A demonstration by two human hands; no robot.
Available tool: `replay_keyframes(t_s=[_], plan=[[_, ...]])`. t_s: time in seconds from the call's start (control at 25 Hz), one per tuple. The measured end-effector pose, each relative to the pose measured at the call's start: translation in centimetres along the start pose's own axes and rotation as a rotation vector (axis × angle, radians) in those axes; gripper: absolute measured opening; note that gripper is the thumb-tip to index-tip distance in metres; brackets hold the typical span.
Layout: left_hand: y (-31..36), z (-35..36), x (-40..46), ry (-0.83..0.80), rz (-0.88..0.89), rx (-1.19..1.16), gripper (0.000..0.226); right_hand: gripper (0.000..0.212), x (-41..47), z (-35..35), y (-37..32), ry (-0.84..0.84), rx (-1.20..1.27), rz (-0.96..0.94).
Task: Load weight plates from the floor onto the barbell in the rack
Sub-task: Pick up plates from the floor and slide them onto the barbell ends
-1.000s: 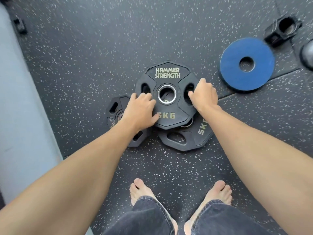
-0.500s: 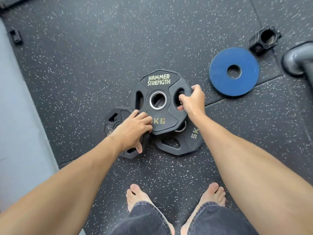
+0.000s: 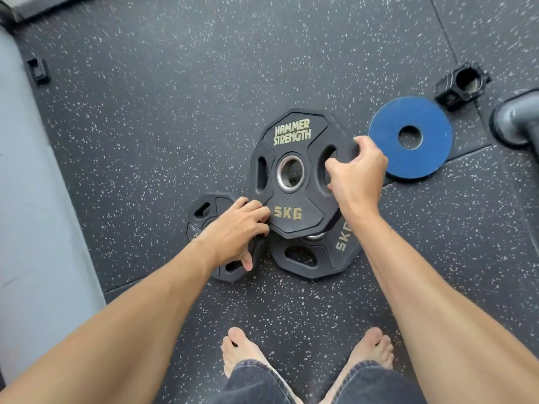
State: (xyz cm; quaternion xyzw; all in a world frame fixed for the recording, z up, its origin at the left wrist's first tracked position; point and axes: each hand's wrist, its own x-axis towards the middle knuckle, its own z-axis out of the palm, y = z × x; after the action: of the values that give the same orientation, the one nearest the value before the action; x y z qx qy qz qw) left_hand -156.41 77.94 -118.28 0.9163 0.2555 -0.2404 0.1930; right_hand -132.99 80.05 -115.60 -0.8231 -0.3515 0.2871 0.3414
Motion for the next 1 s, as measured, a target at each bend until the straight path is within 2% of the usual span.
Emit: replay_keyframes(t_s=[0.12,0.28,0.48,0.52,0.56,0.6,0.68,0.72,0.8,0.84,0.92,1.0], plan=[[0.5,-0.2,1.4,-0.041,-0.013,0.006,0.076,0.017,0.7,-2.2,-2.5,0.016,-0.13,-0.195],[1.5,0.5,3.2,-0.059,-0.023,-0.038,0.072,0.026,1.5,-4.0,-4.6,-0.021,-0.263,-0.386],[1.3,0.0,4.2,-0.154,-0.001,-0.021,0.062,0.032,1.7,-4.4,-4.9,-0.032,-0.328,-0.407],[1.2,-0.2,4.2,-0.161,-0.038,-0.083,0.059,0.032,1.6,-4.4,-4.8,-0.036,-0.325,-0.4],[1.1,-0.3,4.2,-0.106,-0.146,-0.278,0.055,0.032,1.4,-4.6,-4.9,-0.039,-0.323,-0.393],[1.3,-0.9,4.1,0.021,-0.334,-0.594,0.05,0.033,1.1,-4.9,-5.1,-0.044,-0.319,-0.389],[1.8,-3.2,4.3,0.424,-0.747,-1.284,0.039,0.035,0.3,-6.0,-6.3,-0.062,-0.299,-0.379],[2.1,-5.0,4.7,0.51,-0.859,-1.608,0.042,0.035,-0.2,-6.9,-7.1,-0.07,-0.289,-0.372],[3.0,-8.2,5.4,0.499,-0.865,-2.093,0.07,0.032,-1.7,-9.1,-9.4,-0.083,-0.261,-0.377],[3.5,-10.1,5.1,0.514,-0.868,-2.185,0.081,0.031,-2.5,-10.4,-11.0,-0.086,-0.249,-0.389],[4.8,-13.7,4.0,0.643,-0.928,-2.172,0.091,0.031,-3.9,-13.0,-14.1,-0.086,-0.229,-0.413],[5.7,-18.3,1.1,0.875,-1.008,-2.071,0.079,0.03,-5.0,-15.7,-17.9,-0.053,-0.167,-0.433]])
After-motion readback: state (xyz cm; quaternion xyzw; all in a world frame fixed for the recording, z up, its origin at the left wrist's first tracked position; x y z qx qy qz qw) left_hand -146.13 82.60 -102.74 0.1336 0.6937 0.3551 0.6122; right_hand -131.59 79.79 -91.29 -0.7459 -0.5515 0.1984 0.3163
